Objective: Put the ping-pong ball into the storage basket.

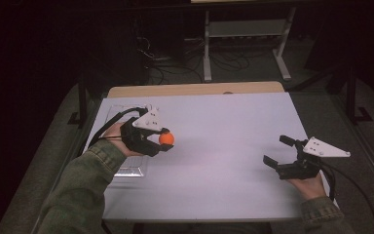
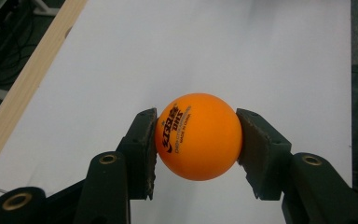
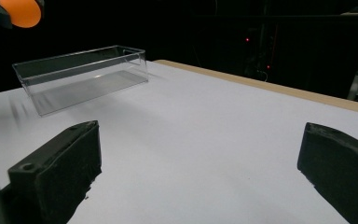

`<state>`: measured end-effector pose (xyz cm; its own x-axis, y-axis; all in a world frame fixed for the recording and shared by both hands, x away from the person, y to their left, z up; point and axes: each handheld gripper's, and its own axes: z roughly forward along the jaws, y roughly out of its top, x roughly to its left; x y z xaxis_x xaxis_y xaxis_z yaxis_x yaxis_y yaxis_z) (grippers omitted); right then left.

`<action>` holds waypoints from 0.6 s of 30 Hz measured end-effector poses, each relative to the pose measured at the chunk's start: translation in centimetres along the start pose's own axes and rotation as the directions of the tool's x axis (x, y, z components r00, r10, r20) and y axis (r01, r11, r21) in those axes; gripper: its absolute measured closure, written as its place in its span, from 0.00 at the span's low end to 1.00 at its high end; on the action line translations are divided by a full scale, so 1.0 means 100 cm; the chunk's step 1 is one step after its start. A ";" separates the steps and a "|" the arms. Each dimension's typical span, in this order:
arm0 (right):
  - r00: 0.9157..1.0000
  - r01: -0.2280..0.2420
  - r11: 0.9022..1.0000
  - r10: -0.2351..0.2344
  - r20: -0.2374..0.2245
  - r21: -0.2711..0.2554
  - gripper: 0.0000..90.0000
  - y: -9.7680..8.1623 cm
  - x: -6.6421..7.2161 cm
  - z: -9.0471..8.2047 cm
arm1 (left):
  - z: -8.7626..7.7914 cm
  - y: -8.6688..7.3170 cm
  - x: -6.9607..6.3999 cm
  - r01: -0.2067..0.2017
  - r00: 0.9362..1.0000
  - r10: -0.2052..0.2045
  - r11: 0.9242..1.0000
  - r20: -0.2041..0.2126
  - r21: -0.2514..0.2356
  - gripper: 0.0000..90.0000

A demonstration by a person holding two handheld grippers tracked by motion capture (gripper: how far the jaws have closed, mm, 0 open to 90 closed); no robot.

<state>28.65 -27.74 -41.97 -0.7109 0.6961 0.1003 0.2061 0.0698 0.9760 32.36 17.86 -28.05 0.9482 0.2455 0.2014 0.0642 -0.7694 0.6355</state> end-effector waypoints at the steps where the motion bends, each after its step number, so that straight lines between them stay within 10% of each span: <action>1: 1.000 0.000 1.000 0.000 0.000 0.000 0.00 0.000 0.000 0.000 | -0.001 0.000 0.000 0.000 1.000 0.000 1.000 0.001 0.001 0.56; 18: 1.000 0.002 1.000 -0.002 0.001 0.002 0.00 0.000 0.000 0.000 | -0.012 -0.014 0.008 0.013 1.000 -0.012 0.998 -0.003 0.068 0.56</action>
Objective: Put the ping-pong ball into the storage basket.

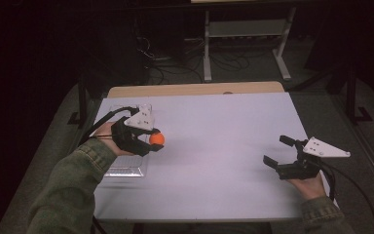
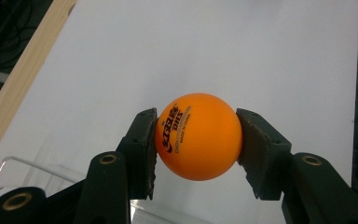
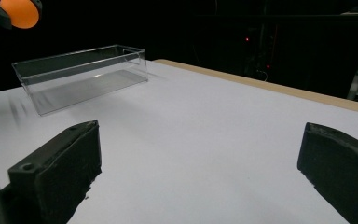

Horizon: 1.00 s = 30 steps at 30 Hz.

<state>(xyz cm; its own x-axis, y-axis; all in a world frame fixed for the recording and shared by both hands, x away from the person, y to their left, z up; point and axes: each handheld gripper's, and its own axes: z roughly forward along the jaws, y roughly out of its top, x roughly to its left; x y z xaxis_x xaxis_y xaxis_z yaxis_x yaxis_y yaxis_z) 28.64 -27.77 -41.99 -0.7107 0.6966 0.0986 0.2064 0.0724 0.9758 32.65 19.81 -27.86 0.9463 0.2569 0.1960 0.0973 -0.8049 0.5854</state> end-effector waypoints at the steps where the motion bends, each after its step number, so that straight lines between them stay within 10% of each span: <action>1: 1.000 0.001 1.000 -0.001 0.001 -0.001 0.00 0.000 0.000 0.000 | -0.001 0.000 0.000 -0.001 1.000 0.001 1.000 0.003 0.005 0.56; 30: 1.000 -0.001 1.000 0.001 0.000 0.004 0.00 -0.001 0.001 0.000 | -0.011 -0.013 0.020 0.013 1.000 -0.014 0.987 0.005 0.162 0.56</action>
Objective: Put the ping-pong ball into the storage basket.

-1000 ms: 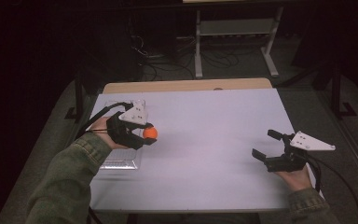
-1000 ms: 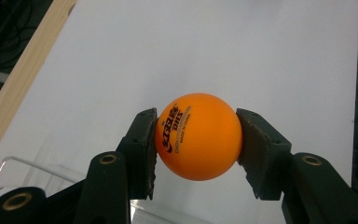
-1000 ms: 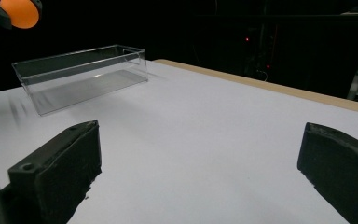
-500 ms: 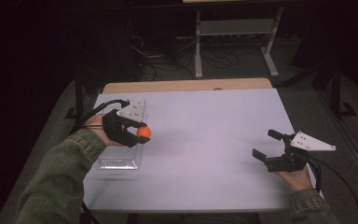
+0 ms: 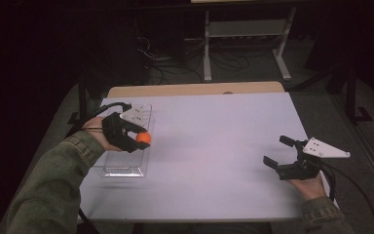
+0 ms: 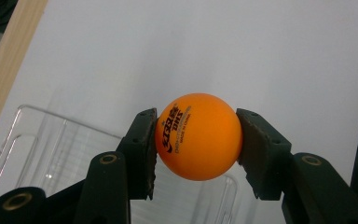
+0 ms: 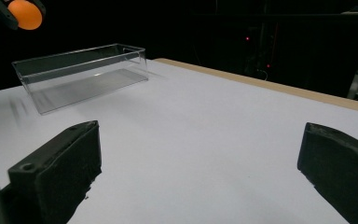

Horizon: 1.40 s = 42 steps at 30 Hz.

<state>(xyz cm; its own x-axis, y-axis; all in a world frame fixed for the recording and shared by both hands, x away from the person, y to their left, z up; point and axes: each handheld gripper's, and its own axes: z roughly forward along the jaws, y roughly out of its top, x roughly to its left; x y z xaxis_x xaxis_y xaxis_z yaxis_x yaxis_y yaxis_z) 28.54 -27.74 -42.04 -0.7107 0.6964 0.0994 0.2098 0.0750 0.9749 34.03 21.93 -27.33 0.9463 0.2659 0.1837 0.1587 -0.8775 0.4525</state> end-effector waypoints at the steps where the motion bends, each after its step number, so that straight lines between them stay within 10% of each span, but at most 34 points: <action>1: 1.000 0.000 1.000 0.000 0.000 0.000 0.00 0.000 0.000 0.000 | -0.001 -0.001 0.001 0.003 1.000 -0.003 1.000 -0.001 0.001 0.56; 42: 1.000 0.010 1.000 -0.010 0.001 0.000 0.00 0.000 0.000 -0.001 | -0.009 -0.015 0.013 0.010 1.000 -0.017 0.973 0.026 0.229 0.56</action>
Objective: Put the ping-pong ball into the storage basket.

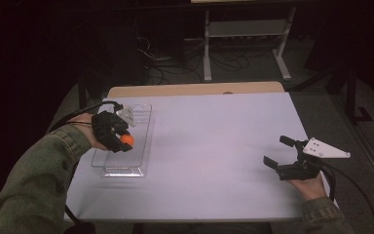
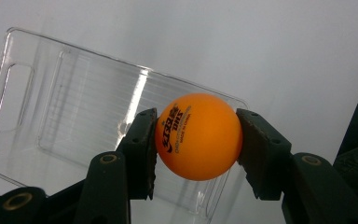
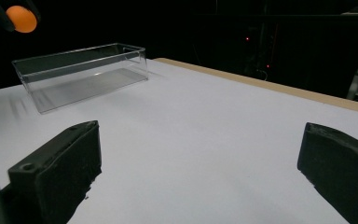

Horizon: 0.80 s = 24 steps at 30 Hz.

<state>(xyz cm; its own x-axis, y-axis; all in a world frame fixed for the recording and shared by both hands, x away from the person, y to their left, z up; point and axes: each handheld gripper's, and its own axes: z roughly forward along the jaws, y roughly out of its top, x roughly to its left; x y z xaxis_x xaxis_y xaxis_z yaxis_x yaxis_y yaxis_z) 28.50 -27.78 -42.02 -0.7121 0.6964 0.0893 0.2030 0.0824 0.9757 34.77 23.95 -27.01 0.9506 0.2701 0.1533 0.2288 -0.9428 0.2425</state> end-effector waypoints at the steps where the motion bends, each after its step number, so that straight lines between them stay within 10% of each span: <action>1: 1.000 -0.001 1.000 0.001 0.000 0.000 0.00 0.000 0.000 0.000 | 0.000 0.000 0.000 -0.004 1.000 0.004 1.000 0.001 0.003 0.56; 24: 1.000 -0.001 1.000 0.001 0.003 -0.003 0.00 0.000 0.000 -0.002 | 0.025 -0.002 -0.003 -0.025 1.000 0.024 0.999 0.019 0.028 0.56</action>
<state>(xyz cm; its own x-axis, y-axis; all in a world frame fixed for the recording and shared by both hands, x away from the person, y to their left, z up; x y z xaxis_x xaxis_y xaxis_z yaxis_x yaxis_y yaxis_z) 28.40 -27.88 -41.94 -0.7099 0.6985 0.0898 0.2018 0.0796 0.9762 34.93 23.55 -29.51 0.9596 0.2432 0.1413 0.2107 -0.9544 0.2115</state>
